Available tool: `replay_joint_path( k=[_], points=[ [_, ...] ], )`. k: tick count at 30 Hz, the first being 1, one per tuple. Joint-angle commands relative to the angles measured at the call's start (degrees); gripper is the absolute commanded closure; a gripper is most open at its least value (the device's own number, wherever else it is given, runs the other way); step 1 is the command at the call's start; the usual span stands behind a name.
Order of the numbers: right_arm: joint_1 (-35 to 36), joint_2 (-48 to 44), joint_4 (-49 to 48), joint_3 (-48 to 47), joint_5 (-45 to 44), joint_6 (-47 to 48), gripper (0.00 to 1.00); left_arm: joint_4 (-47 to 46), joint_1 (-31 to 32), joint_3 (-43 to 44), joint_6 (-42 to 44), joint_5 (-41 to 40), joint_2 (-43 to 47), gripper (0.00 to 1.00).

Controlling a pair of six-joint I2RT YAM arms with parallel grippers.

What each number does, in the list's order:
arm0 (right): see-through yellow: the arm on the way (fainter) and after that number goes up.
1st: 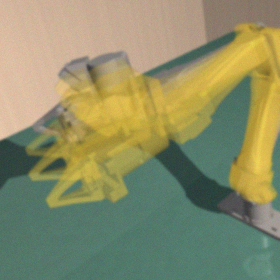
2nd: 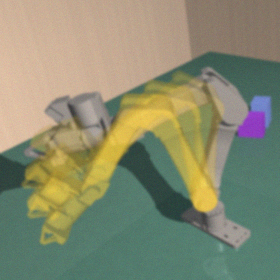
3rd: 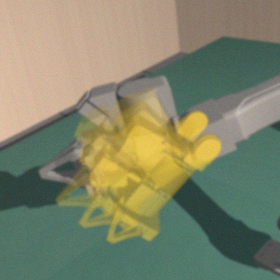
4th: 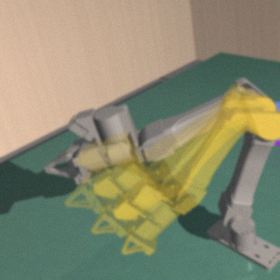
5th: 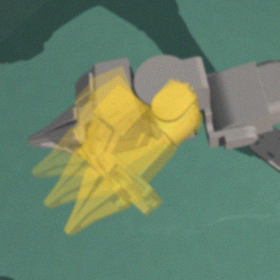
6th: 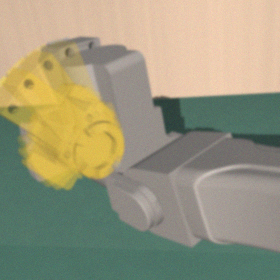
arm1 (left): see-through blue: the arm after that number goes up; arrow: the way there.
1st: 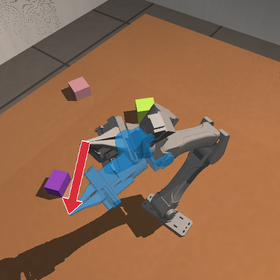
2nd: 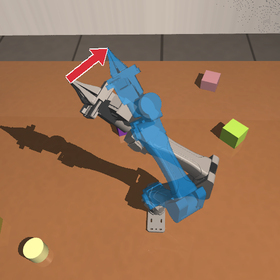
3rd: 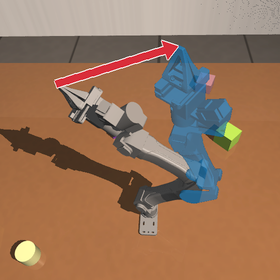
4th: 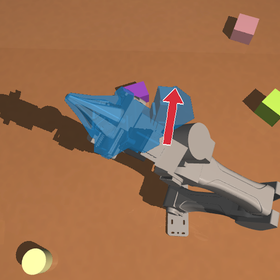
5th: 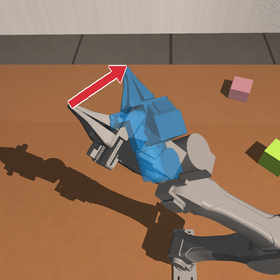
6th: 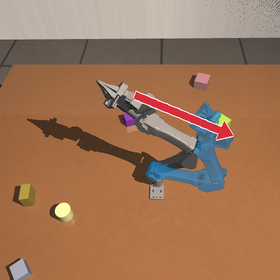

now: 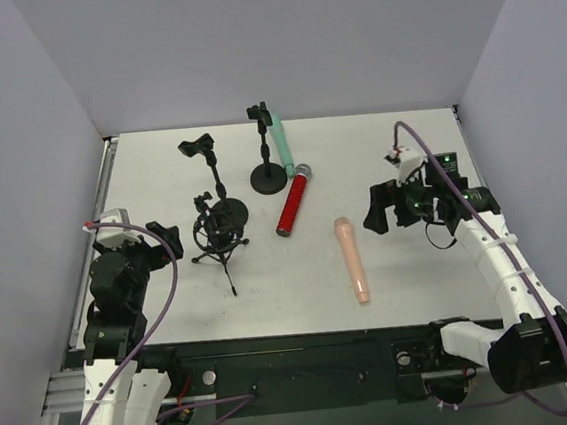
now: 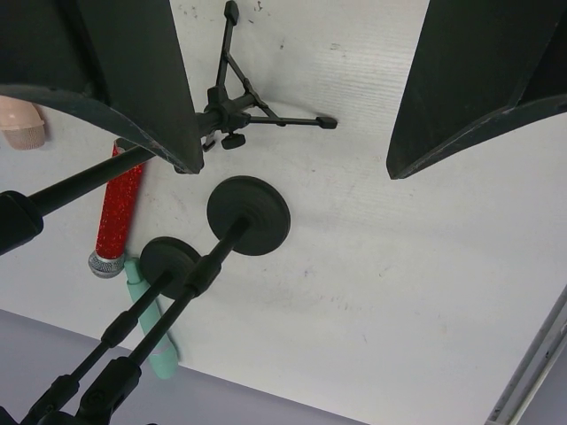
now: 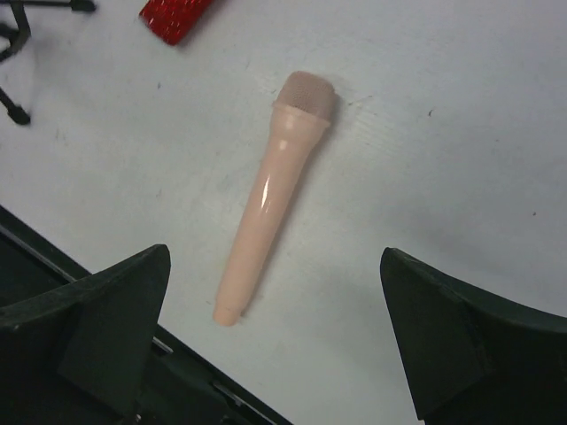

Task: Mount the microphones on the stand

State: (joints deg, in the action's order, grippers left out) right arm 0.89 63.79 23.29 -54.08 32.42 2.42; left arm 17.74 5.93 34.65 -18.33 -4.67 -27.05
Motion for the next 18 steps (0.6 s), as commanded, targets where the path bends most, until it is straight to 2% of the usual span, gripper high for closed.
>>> replay_joint_path(
  k=[1, 2, 5, 6, 10, 14, 18],
  points=[
    [9.81, 4.05, 14.06, -5.68, -6.63, 15.08, 0.0, -2.97, 0.13, 1.47, 0.66, 0.45, -0.11, 0.03],
    [10.97, 5.28, 14.06, -6.12, -8.24, 15.08, 0.0, -2.97, 0.3, 1.47, 0.75, 0.27, -0.02, 0.03],
    [17.29, 8.18, 12.14, -6.3, -21.83, 10.79, 0.0, -3.32, 0.22, 1.29, 0.66, 0.45, -0.11, 0.03],
    [17.83, 9.41, 10.91, -5.69, -23.88, 9.12, 0.0, -3.24, 0.13, 1.38, 0.66, 0.53, 0.06, 0.03],
    [20.73, 11.61, 1.52, -1.21, -34.51, -0.38, 0.04, -3.24, 0.13, 1.29, 0.75, 0.36, 0.5, 0.03],
    [22.93, 13.55, -3.59, 2.66, -33.39, -5.84, 0.1, -3.41, 0.13, 1.21, 0.75, 0.62, 0.77, 0.03],
    [23.63, 16.71, -4.92, 2.32, -33.22, -9.35, 0.15, -3.59, 0.22, 1.21, 0.75, 0.71, 0.86, 0.03]
  ],
)
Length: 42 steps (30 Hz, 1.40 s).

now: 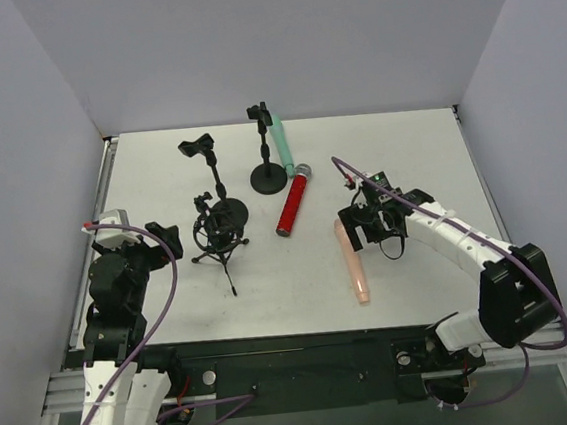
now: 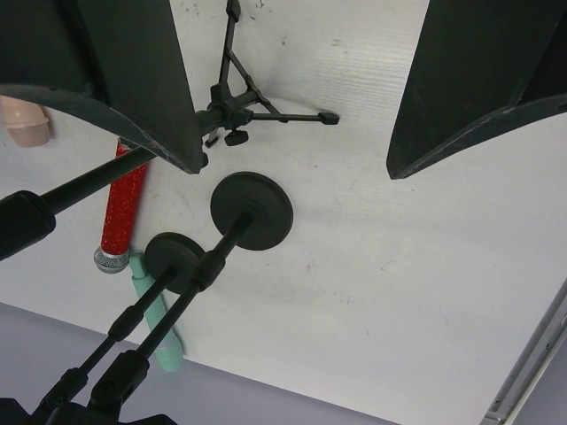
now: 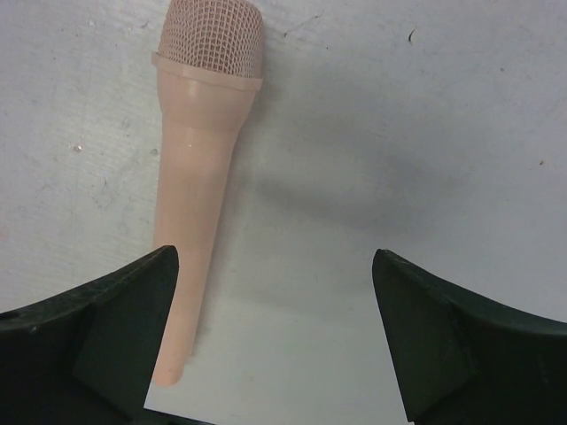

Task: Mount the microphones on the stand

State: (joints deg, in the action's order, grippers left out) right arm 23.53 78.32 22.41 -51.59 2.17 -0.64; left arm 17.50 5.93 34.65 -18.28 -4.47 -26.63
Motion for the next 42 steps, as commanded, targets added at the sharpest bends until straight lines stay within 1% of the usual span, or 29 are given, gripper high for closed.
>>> replay_joint_path(
  k=[1, 3, 4, 8, 14, 20, 28, 36, 42],
  points=[
    [1.08, 3.49, -4.13, -0.44, -2.79, -6.82, 0.17, -3.35, 0.13, 1.12, 0.62, 0.51, 0.35, 0.03],
    [1.87, 4.99, -4.83, -0.18, -2.7, -7.44, 0.2, -3.43, 0.13, 1.03, 0.71, 0.6, 0.27, 0.03],
    [2.83, 5.52, -5.36, 0.0, -1.05, -7.88, 0.21, -3.43, 0.13, 1.03, 0.62, 0.6, 0.27, 0.03],
    [5.47, 8.07, -5.89, -0.52, -2.0, -8.14, 0.25, -3.43, -0.13, 1.12, 0.62, 0.69, 0.27, 0.03],
    [6.62, 11.23, -5.01, -1.84, -4.46, -8.23, 0.34, -3.43, -0.48, 1.12, 0.71, 0.78, 0.35, 0.03],
    [6.62, 13.87, -3.78, -3.51, -3.93, -8.32, 0.38, -3.43, -0.4, 1.03, 0.7, 0.78, 0.44, 0.03],
    [6.53, 17.2, -1.85, -5.53, -2.7, -8.14, 0.38, -3.43, -0.48, 1.21, 0.62, 1.13, 0.35, 0.03],
    [6.35, 20.2, -0.27, -7.64, -0.68, -7.97, 0.41, -3.43, -0.48, 1.12, 0.62, 1.22, 0.62, 0.03],
    [5.13, 20.46, -0.09, -7.91, 2.21, -7.71, 0.57, -3.43, -0.48, 1.29, 0.7, 1.39, 0.62, 0.03]
  ],
)
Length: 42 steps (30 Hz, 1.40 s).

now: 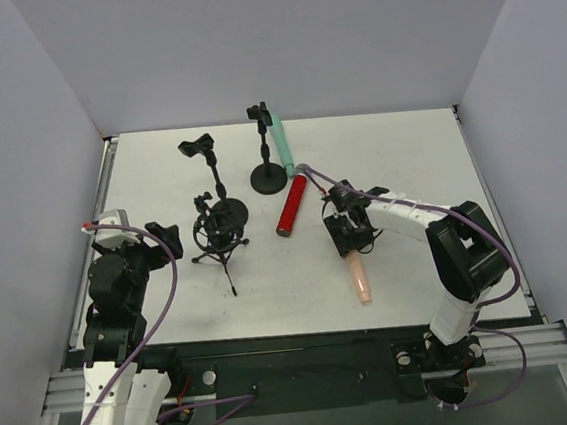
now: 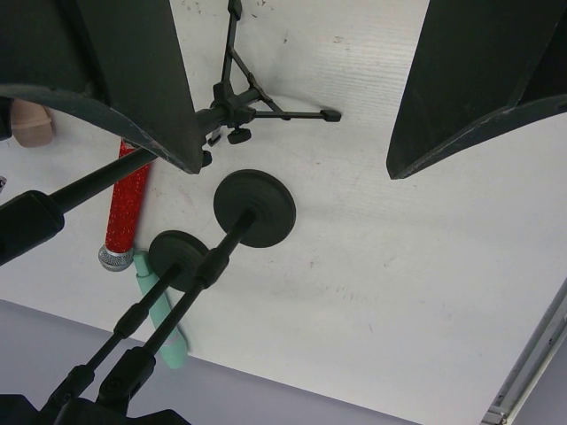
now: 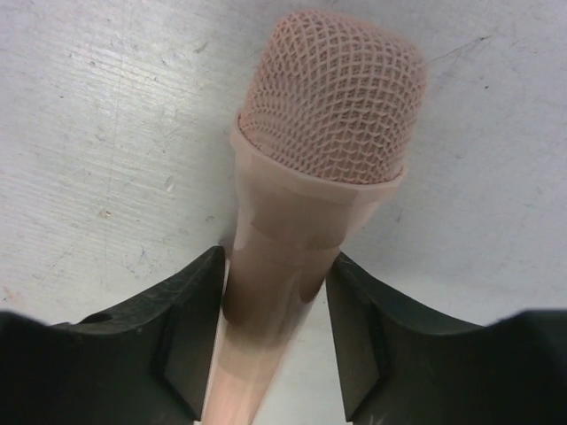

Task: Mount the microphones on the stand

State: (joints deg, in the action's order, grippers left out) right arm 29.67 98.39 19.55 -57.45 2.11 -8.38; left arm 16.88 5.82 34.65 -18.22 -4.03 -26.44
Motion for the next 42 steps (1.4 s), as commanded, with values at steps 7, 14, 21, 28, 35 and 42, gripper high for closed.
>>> replay_joint_path(
  k=[7, 14, 21, 28, 35, 42],
  points=[
    [-4.88, -1.88, 2.07, -1.44, 9.83, 1.35, 0.75, -2.21, -0.38, 1.47, 0.55, 0.69, 0.86, 0.03],
    [-10.68, -7.41, 7.34, -4.78, 22.4, 13.38, 0.93, 0.43, 0.33, 5.33, 0.9, -0.1, 2.71, 0.05],
    [-16.13, -15.76, 16.29, -12.4, 36.1, 23.75, 0.92, 4.65, 1.38, 20.95, -3.12, 5.85, -1.77, 0.05],
    [-16.93, -19.9, 24.39, -26.56, 46.13, 27.98, 0.91, -5.87, 4.63, 30.02, -18.14, 21.95, -12.65, 0.08],
    [-12.19, -20.52, 27.73, -42.01, 52.82, 23.43, 0.91, -16.0, 14.1, 38.9, -29.42, 29.61, -28.22, 0.12],
    [-10.16, -22.36, 26.95, -47.14, 61.16, 17.0, 0.9, -14.42, 33.0, 46.9, -24.32, 19.69, -43.69, 0.12]
  ],
)
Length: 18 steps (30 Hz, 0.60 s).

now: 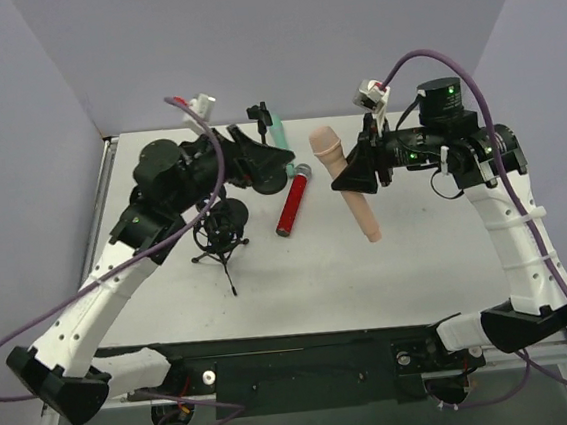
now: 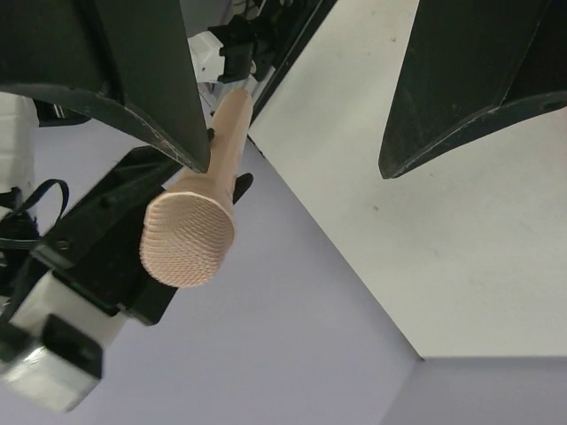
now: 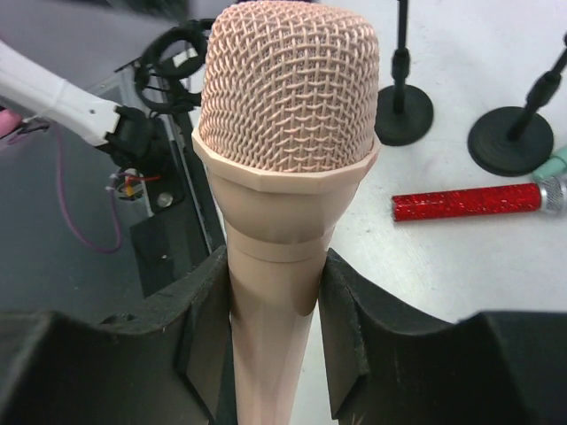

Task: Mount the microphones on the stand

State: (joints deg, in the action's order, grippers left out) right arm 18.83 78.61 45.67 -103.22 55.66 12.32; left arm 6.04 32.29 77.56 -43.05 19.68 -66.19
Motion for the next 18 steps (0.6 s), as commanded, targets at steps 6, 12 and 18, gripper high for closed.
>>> replay_joint_path(
  k=[6, 12, 18],
  points=[
    [0.95, -5.39, -1.28, 1.35, 8.76, -5.2, 0.9, -12.36, 12.17, 3.57, -1.86, -6.23, -10.62, 0.11],
    [0.59, -6.27, -2.6, 2.76, 9.64, -6.43, 0.89, -20.98, 14.46, 0.49, -4.94, -3.78, -11.94, 0.15],
    [-5.2, -6.98, -7.17, 3.2, 13.17, -11.96, 0.89, -22.47, 14.46, -6.53, -3.89, -8.34, -4.84, 0.15]
  ],
)
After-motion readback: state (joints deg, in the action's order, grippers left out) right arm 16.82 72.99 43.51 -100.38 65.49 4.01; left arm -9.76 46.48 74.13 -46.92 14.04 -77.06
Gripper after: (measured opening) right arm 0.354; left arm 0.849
